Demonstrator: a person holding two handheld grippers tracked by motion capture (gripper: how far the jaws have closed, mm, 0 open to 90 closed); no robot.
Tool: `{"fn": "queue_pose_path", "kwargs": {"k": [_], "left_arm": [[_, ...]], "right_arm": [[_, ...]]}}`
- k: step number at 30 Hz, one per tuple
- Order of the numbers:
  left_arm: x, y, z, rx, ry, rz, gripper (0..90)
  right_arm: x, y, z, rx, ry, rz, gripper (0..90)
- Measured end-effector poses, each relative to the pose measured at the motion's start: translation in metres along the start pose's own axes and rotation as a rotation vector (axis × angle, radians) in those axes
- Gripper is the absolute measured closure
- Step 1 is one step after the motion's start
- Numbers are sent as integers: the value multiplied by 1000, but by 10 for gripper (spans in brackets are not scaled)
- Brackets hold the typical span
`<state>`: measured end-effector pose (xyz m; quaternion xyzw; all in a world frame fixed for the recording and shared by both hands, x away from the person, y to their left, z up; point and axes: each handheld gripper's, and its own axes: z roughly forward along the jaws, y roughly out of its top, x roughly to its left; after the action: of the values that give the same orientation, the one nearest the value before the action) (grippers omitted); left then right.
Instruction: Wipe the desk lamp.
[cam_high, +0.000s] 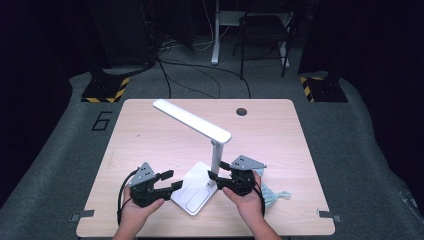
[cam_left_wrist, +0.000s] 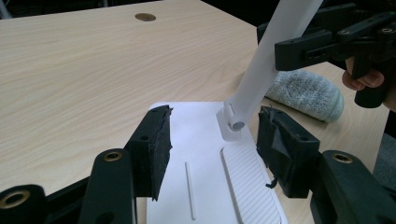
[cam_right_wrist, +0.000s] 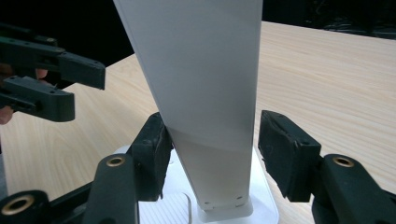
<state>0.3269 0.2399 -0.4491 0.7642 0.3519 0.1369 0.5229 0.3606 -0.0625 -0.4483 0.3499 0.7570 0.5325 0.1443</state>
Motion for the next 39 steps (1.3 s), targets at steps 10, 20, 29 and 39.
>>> {"fn": "queue_pose_path", "kwargs": {"k": [10, 20, 29, 39], "left_arm": [[-5, -6, 8, 23, -10, 7, 448], [-7, -11, 14, 37, -20, -5, 424], [-11, -19, 24, 57, -16, -3, 415], [-13, -33, 32, 81, 9, -32, 399]], "right_arm": [[-13, 0, -6, -9, -3, 51, 490], [-21, 6, 3, 11, 30, 40, 509], [-21, 10, 10, 17, 63, 59, 590], [-15, 10, 8, 12, 58, 26, 516]]}}
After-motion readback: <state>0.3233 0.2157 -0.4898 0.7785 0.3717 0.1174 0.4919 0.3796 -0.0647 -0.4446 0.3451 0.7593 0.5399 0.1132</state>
